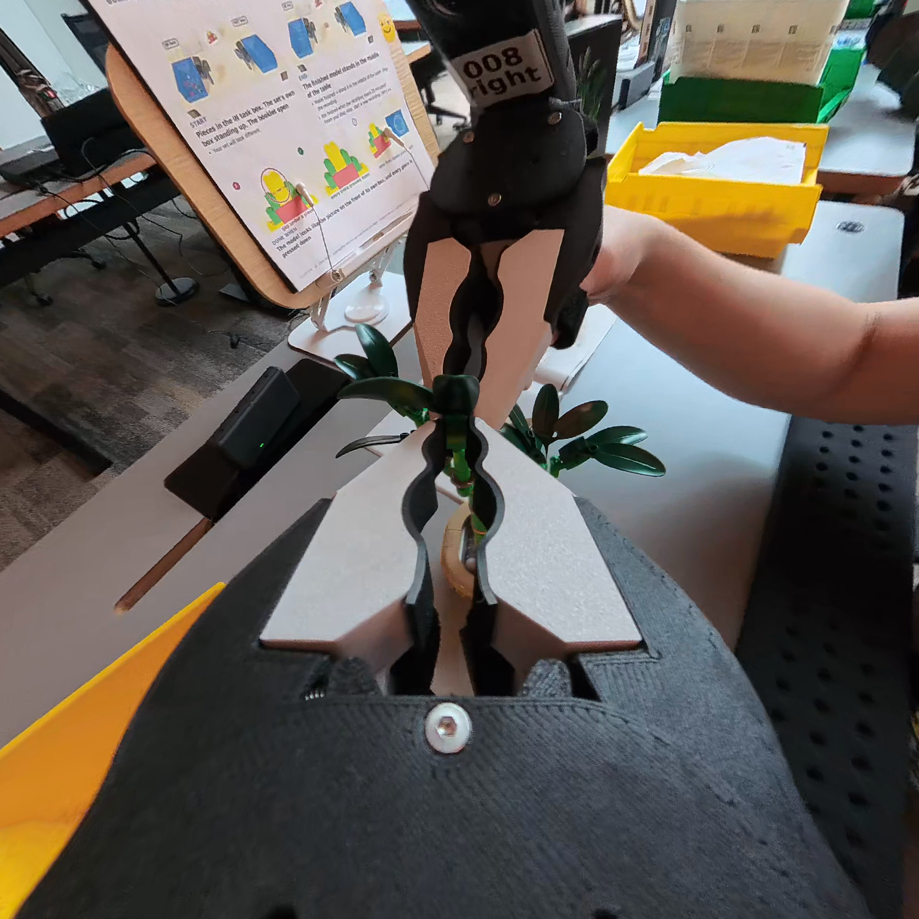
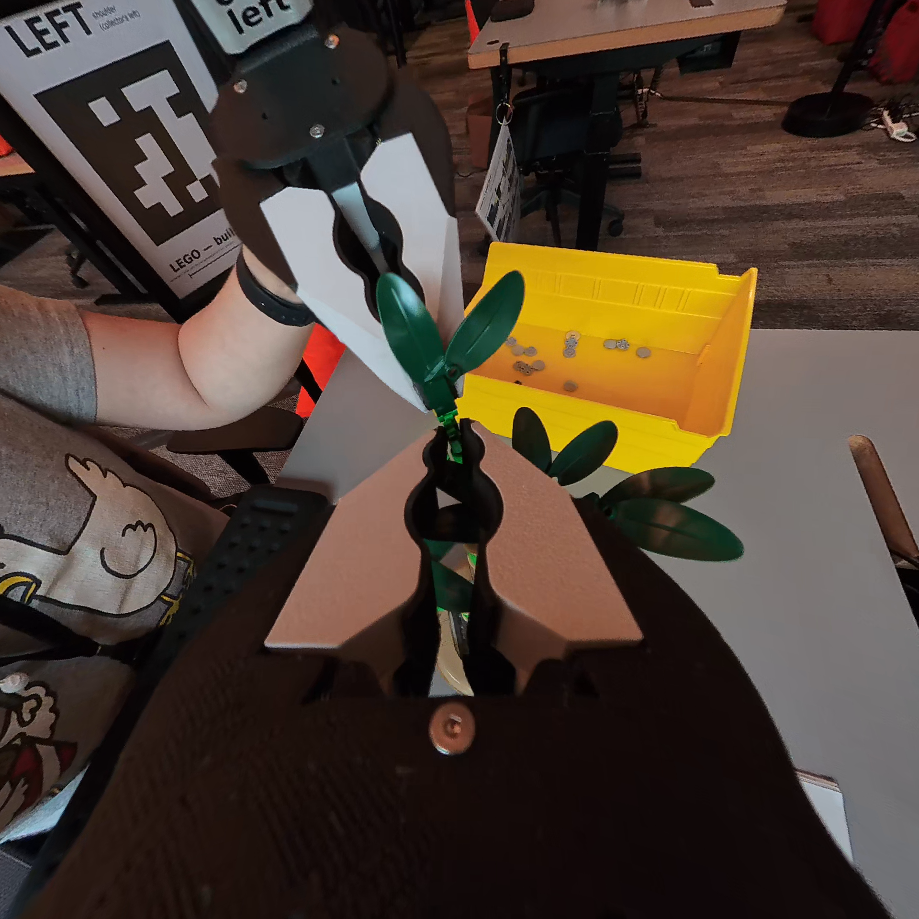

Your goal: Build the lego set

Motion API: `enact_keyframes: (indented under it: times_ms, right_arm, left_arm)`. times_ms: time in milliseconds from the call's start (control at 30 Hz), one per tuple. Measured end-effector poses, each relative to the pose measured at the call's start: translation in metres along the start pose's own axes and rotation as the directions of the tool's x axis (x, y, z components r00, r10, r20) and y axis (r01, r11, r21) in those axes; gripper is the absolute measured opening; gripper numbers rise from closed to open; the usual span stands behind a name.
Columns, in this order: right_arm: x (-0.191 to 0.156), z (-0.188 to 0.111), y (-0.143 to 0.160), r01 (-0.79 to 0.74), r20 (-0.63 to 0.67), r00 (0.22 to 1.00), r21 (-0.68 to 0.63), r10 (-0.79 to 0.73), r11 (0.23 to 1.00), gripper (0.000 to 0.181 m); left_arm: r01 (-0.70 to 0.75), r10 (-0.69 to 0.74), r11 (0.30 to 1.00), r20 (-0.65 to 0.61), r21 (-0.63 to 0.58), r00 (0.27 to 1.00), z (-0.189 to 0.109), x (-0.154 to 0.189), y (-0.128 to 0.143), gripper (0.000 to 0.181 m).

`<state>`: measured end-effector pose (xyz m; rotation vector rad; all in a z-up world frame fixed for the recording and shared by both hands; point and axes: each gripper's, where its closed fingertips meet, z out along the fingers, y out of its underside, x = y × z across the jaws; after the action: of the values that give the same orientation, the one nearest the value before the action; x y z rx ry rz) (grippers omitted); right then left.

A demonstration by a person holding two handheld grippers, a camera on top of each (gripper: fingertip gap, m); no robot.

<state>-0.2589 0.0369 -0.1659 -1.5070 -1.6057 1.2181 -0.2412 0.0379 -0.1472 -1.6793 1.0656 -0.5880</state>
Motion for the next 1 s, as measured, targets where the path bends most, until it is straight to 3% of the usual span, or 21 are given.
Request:
enact_keyframes:
  times_ms: [33,233,400,600,833,1000]
  right_arm:
    - [0.001,0.000,0.000,-0.005,-0.002,1.000,0.005,0.005,1.000,0.004]
    - [-0.001,-0.003,-0.002,-0.017,0.016,1.000,0.043,0.016,0.999,0.008]
    - [0.000,-0.017,-0.013,0.036,-0.036,0.999,0.077,-0.033,0.996,0.030]
    - [-0.008,-0.028,-0.039,0.162,-0.087,0.985,0.133,-0.151,0.978,0.028]
    - [-0.010,-0.024,-0.035,0.180,-0.214,0.962,0.016,-0.172,0.984,0.026]
    - [-0.008,-0.032,-0.032,0.143,-0.242,0.962,0.053,-0.126,0.988,0.026]
  left_arm:
    - [0.016,-0.016,1.000,-0.005,0.013,1.000,0.000,-0.001,0.000,0.007]
    - [0.052,-0.051,0.997,-0.012,0.064,0.999,0.001,-0.001,-0.003,0.006]
    - [0.045,-0.046,0.997,0.005,0.056,0.999,0.002,-0.002,-0.003,0.006]
    - [0.030,-0.031,0.999,0.019,0.042,0.999,0.002,-0.002,-0.003,0.006]
    - [0.025,-0.027,0.998,0.034,0.049,0.999,0.004,-0.001,-0.005,0.006]
    - [0.082,-0.084,0.996,0.038,0.039,0.996,0.002,-0.002,-0.003,0.006]
